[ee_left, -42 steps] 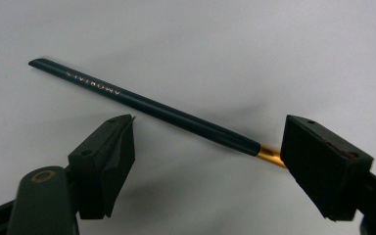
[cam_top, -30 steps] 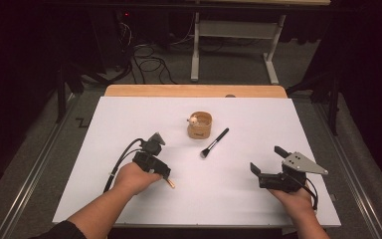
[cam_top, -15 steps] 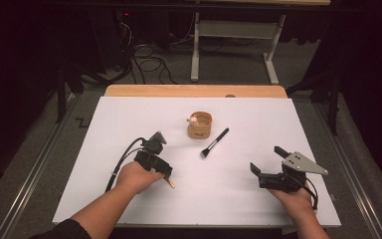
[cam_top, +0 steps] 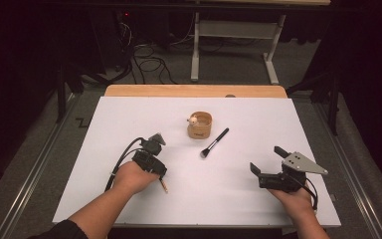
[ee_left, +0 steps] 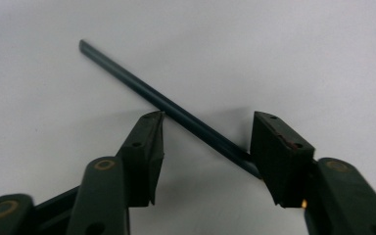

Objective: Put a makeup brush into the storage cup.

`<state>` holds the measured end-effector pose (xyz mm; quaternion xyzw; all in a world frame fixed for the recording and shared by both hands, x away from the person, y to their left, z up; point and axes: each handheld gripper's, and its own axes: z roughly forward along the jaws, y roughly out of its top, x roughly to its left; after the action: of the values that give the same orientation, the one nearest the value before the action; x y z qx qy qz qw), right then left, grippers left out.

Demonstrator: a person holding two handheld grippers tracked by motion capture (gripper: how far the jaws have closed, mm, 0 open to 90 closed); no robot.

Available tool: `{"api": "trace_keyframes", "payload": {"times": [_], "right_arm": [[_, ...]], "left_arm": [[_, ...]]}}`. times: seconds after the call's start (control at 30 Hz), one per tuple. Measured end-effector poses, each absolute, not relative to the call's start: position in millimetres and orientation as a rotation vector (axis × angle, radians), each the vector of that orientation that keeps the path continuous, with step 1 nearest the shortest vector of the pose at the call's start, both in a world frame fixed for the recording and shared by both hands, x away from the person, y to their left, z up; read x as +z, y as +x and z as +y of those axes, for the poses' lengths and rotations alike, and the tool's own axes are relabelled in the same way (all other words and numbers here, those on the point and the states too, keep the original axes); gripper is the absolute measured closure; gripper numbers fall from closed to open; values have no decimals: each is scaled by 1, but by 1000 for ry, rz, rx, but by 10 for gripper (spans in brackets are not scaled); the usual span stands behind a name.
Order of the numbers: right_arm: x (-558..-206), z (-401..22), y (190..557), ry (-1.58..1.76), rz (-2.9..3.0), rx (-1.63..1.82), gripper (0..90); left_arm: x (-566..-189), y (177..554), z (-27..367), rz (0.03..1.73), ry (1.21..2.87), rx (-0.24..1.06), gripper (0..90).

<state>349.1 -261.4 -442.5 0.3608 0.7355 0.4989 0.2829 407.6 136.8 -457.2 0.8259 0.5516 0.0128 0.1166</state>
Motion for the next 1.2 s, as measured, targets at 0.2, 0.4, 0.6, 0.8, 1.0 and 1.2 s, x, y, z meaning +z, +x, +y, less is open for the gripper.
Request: {"api": "trace_keyframes", "payload": {"times": [0.2, 0.4, 0.6, 0.8, 1.0, 1.2], "right_arm": [[-443, -262, 349, 968, 1970, 1334, 10], [-443, -262, 349, 967, 1969, 1336, 11], [-443, -262, 349, 966, 1970, 1337, 11], [-443, -262, 349, 966, 1970, 1334, 11], [-443, -262, 349, 966, 1970, 1335, 11], [-443, -262, 349, 966, 1970, 1336, 11]], "left_arm": [[-456, 406, 139, 1591, 2455, 36, 557], [-456, 404, 140, 1575, 2478, 25, 572], [-455, 404, 141, 1568, 2493, 16, 626], [-455, 405, 143, 1562, 2507, 24, 699], [-455, 405, 145, 1552, 2517, 32, 758], [-456, 404, 146, 1524, 2530, 33, 781]]}}
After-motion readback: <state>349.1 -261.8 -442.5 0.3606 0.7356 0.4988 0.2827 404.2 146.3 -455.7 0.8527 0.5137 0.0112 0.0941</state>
